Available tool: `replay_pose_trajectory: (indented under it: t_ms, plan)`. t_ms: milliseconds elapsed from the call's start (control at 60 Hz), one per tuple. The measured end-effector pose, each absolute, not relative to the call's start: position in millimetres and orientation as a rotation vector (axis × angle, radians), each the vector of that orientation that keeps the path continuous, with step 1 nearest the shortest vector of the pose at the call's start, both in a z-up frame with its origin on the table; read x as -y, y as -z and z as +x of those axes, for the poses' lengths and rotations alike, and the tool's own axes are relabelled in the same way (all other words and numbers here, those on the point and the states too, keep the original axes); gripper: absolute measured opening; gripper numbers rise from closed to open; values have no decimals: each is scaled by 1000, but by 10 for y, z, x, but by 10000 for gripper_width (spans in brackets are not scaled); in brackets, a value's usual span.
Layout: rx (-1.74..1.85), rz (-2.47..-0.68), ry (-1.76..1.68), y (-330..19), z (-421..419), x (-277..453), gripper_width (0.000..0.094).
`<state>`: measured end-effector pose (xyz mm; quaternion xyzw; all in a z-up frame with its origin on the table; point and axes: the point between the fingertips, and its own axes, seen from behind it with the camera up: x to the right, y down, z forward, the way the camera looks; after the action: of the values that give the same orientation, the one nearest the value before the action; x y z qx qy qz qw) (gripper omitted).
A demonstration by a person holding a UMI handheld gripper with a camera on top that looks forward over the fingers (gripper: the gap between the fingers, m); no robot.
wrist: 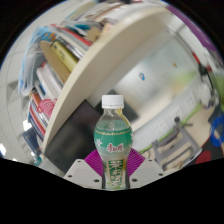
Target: Pour water
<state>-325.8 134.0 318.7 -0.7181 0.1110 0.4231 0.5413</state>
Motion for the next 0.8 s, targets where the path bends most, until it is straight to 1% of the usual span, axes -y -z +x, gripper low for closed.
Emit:
replay_pose_trajectory:
  t_ms: [33, 50, 133, 217, 283, 517, 617, 783, 800]
  plan:
    - [-170, -1687, -847, -3288, -3094, -1369, 268]
    - [-125, -1659, -780, -3269, -2990, -1430, 268]
    - [17, -1617, -522, -3391, -2649, -1457, 268]
    - [100, -1584, -336, -3276, -2269, -1509, 267]
    - [139, -1601, -255, -3044, -2015, -1536, 267]
    - [152, -1731, -228, -1828, -1509, -1711, 265]
    - [149, -1755, -226, -1477, -1435, -1794, 267]
    - [154, -1794, -215, -995, -1360, -1847, 266]
    - [153, -1799, -215, -960, -1363, -1829, 239]
